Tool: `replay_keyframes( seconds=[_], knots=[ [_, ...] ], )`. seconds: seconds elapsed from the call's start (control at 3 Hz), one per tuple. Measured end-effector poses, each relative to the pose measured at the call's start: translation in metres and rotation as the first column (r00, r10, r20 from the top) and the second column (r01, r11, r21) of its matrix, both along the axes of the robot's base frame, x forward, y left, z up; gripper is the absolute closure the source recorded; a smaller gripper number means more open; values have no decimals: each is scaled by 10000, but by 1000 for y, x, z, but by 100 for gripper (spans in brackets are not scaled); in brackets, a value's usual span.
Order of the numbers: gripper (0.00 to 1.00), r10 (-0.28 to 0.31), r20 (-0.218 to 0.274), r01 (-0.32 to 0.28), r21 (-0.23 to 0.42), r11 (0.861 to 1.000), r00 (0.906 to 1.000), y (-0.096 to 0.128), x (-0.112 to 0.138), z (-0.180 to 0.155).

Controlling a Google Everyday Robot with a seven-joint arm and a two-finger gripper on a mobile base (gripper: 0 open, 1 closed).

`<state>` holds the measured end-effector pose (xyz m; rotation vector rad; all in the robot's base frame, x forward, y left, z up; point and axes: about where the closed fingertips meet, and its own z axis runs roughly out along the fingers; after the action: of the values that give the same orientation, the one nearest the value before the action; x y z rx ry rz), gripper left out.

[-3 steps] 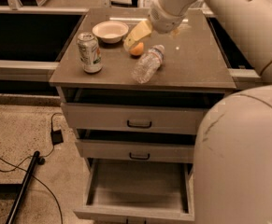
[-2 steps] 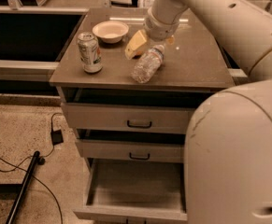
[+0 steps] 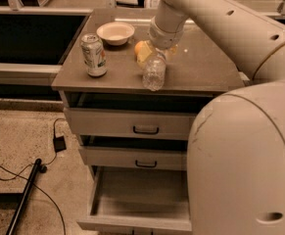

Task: Place water bottle into bottom drawer

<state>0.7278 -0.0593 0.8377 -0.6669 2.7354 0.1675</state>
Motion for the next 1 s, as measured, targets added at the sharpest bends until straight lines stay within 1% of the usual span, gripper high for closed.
replay_keyframes(
  seconds=[0.33, 0.67, 1.0],
  knots=[
    [87, 1039, 656, -1057, 251, 9941, 9924, -5, -14, 14],
    [100, 2545, 932, -2561, 48, 9667, 9626, -26, -53, 26],
    [100, 4396, 1753, -4381, -493, 8976, 8809, -49, -117, 50]
  ],
)
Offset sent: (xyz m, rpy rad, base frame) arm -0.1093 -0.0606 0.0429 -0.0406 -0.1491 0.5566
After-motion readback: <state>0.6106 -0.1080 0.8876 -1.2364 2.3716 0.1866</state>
